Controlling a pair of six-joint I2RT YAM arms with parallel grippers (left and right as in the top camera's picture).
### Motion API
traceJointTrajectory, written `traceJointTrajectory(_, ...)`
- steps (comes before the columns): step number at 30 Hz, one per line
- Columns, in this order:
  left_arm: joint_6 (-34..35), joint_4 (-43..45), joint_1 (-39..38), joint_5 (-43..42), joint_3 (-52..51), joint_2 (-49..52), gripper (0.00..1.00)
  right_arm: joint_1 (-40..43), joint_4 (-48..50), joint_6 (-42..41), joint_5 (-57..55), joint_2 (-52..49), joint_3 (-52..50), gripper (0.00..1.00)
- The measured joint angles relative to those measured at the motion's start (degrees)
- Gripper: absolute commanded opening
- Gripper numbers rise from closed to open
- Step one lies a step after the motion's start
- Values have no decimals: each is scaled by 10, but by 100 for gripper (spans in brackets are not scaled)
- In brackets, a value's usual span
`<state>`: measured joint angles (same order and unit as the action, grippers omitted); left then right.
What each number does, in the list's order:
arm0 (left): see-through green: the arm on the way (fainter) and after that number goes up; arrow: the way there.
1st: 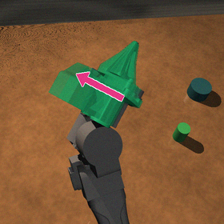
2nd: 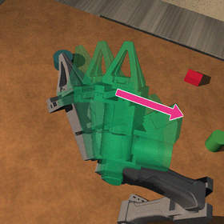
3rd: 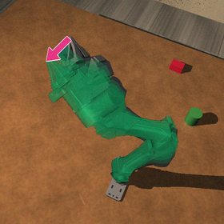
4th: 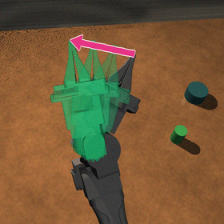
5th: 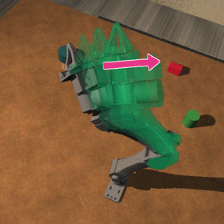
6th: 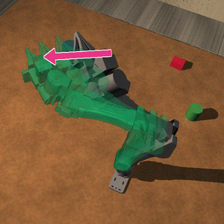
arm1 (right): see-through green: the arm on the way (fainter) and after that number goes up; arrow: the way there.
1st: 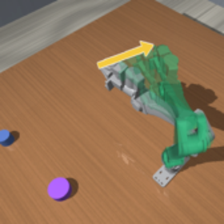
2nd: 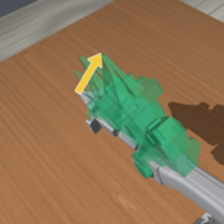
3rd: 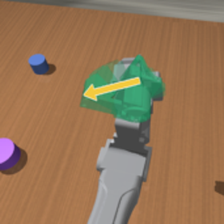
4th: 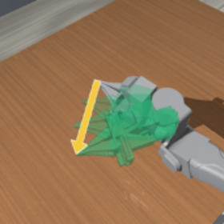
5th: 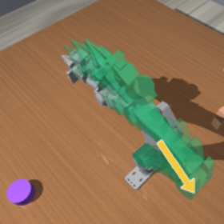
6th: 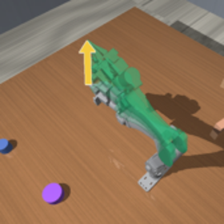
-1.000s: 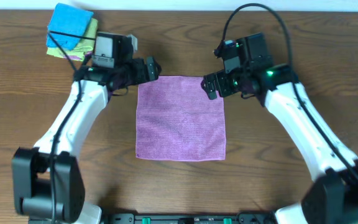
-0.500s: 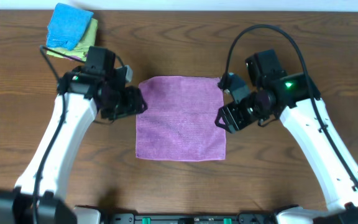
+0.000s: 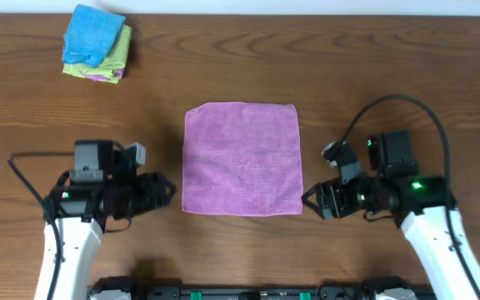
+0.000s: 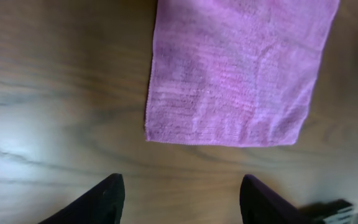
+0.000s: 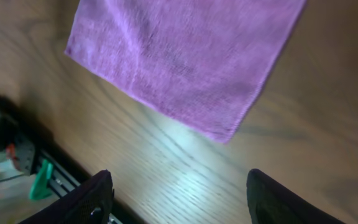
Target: Fold the cloth
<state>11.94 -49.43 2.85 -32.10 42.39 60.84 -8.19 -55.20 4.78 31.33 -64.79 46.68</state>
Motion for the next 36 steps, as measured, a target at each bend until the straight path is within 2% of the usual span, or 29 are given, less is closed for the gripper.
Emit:
traceJointTrajectory(6,0,63,17,-55,-86,30,60,0,69,-33,43,-48,-89,67)
traceJointTrajectory(14,0,106,17,-72,-103,108,59,1,111,-48,61,-107,-137,66)
traceJointTrajectory(29,-2,190,17,-74,-110,201,59,1,215,-83,52,-181,-153,61)
traceJointTrajectory(36,3,229,17,-85,-110,229,57,1,258,-103,97,-225,-147,57)
